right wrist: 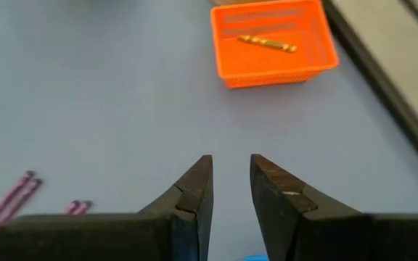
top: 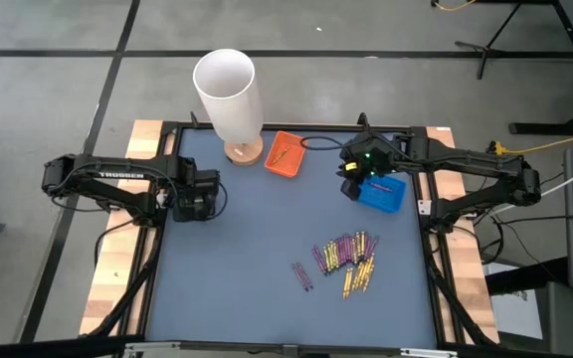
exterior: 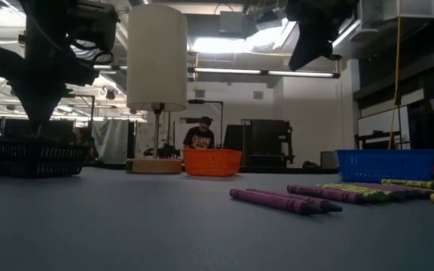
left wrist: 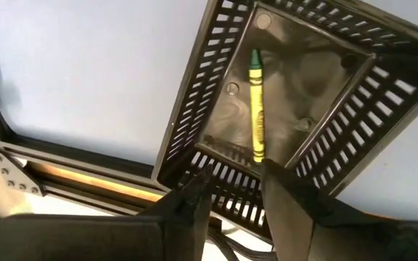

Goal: Sort crayons
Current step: Put the violet crayon into the blue basket

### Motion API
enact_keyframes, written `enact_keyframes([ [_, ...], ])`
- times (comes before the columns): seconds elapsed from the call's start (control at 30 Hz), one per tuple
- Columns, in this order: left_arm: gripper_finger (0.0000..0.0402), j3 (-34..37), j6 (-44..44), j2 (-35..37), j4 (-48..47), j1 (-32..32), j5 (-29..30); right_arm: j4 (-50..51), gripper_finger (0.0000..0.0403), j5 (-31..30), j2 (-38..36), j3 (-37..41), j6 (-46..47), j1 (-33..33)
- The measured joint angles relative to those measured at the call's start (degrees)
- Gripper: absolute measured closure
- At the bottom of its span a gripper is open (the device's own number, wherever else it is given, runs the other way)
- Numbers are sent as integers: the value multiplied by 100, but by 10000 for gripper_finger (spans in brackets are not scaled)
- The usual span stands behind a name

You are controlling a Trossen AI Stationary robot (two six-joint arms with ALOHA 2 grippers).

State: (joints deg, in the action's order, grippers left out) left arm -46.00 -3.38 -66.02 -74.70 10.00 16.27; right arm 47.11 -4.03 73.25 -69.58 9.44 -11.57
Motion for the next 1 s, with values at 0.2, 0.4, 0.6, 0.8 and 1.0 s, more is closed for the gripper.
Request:
enact_keyframes([
  [0.2, 300, 0, 0, 0, 0, 0, 0, 366, 313, 208, 0, 0, 283, 328],
  [0.4, 300, 0, 8, 0, 31, 0, -3, 875, 313, 214, 0, 0, 261, 1204],
  [0.6, 300, 0, 162, 0, 99, 0, -78, 1394, 313, 193, 0, 0, 229, 2088],
  [0.8, 300, -2, 177, 0, 110, -2, -81, 1891, 313, -153, 0, 2, 225, 2722],
  [1.0, 300, -2, 184, 0, 123, -2, -85, 1880, 313, -289, -2, 407, 491, 3025],
])
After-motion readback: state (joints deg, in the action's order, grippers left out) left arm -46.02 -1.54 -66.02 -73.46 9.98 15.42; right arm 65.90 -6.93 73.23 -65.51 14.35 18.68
